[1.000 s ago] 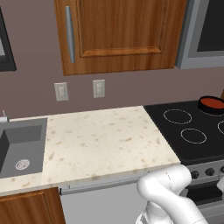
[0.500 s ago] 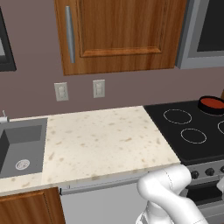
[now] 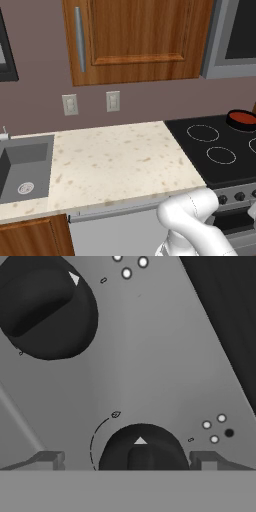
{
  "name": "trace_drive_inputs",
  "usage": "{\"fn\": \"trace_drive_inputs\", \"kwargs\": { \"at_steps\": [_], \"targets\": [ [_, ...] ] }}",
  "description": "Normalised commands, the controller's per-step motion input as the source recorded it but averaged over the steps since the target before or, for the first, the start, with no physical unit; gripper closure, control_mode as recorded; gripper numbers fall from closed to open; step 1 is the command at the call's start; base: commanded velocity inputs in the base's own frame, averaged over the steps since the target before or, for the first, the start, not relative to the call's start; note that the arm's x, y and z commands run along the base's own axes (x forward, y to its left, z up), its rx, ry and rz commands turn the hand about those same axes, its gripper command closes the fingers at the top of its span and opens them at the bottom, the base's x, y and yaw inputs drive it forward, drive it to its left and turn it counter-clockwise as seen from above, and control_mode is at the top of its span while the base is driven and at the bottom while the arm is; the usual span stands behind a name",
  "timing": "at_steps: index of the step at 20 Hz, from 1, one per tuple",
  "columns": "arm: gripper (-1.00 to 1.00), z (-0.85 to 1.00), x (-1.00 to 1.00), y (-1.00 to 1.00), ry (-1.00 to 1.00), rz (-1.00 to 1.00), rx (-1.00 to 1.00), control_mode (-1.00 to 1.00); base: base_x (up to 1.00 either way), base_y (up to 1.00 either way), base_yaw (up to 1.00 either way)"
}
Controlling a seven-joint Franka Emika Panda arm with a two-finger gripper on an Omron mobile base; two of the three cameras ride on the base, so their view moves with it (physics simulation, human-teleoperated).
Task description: Wait until the marinara sauce is simmered to a deep red color and then turn off the stove.
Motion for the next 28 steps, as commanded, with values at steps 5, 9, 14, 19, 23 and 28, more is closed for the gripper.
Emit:
{"fn": "trace_drive_inputs", "kwargs": {
  "at_steps": [5, 9, 14, 19, 23, 28],
  "targets": [
    [-1.0, 0.0, 0.0, 0.0, 0.0, 0.0, 0.0, -1.0, 0.0, 0.0, 0.0],
    [-1.0, 0.0, 0.0, 0.0, 0.0, 0.0, 0.0, -1.0, 0.0, 0.0, 0.0],
    [-1.0, 0.0, 0.0, 0.0, 0.0, 0.0, 0.0, -1.0, 0.0, 0.0, 0.0],
    [-1.0, 0.0, 0.0, 0.0, 0.0, 0.0, 0.0, -1.0, 0.0, 0.0, 0.0],
    [-1.0, 0.0, 0.0, 0.0, 0.0, 0.0, 0.0, -1.0, 0.0, 0.0, 0.0],
    [-1.0, 0.0, 0.0, 0.0, 0.0, 0.0, 0.0, -1.0, 0.0, 0.0, 0.0]
  ]
}}
